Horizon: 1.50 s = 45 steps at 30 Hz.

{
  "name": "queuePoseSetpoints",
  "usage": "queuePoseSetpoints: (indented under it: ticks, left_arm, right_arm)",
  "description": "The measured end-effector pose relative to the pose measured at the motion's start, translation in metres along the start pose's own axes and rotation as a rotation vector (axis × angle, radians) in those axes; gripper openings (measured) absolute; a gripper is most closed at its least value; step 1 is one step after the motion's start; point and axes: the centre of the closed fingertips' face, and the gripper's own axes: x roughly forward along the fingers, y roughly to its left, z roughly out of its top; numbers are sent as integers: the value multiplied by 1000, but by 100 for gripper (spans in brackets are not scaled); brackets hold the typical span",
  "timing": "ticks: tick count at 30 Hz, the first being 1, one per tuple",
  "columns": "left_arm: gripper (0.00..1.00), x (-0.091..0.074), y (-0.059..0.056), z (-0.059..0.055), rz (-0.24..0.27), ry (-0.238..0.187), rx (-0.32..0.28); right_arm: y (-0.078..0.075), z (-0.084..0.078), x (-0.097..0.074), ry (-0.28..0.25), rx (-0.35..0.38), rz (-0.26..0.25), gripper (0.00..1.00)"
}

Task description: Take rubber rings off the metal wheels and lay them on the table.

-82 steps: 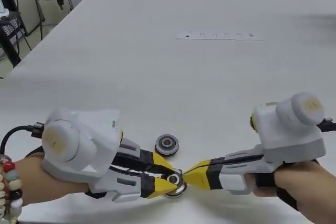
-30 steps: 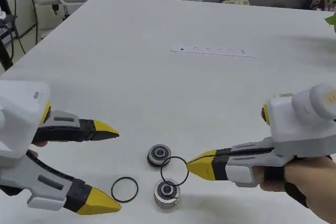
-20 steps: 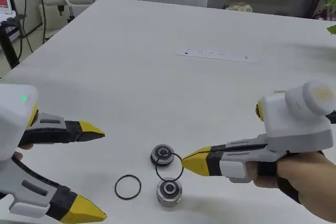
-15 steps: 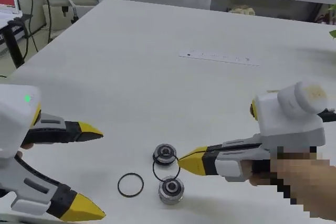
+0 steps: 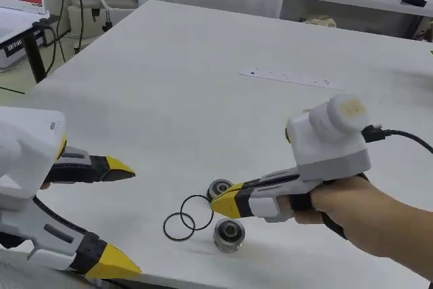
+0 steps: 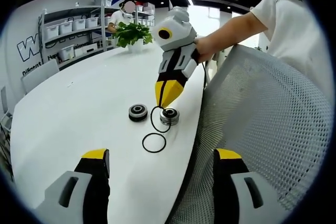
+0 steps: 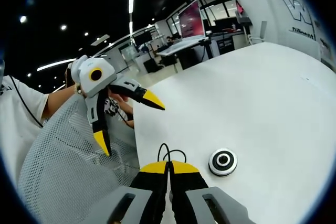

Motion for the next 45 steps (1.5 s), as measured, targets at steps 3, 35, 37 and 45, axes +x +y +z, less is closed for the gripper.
queuePoseSetpoints:
  ticks: [3, 35, 37, 45]
  left_arm:
    - [79, -1, -2, 0, -1, -7, -3]
    - [78, -4, 8, 13, 18, -50, -9]
    - [78, -3, 10, 16, 15, -50, -3]
    - [76, 7, 17, 25, -22, -34, 28]
  right_arm:
    - [0, 1, 7, 13, -8, -9, 0]
    - [-39, -6, 3, 48, -23, -139, 3]
    - [-44, -6, -2, 37, -21, -151, 3]
    - [-62, -4, -18, -6, -19, -194, 3]
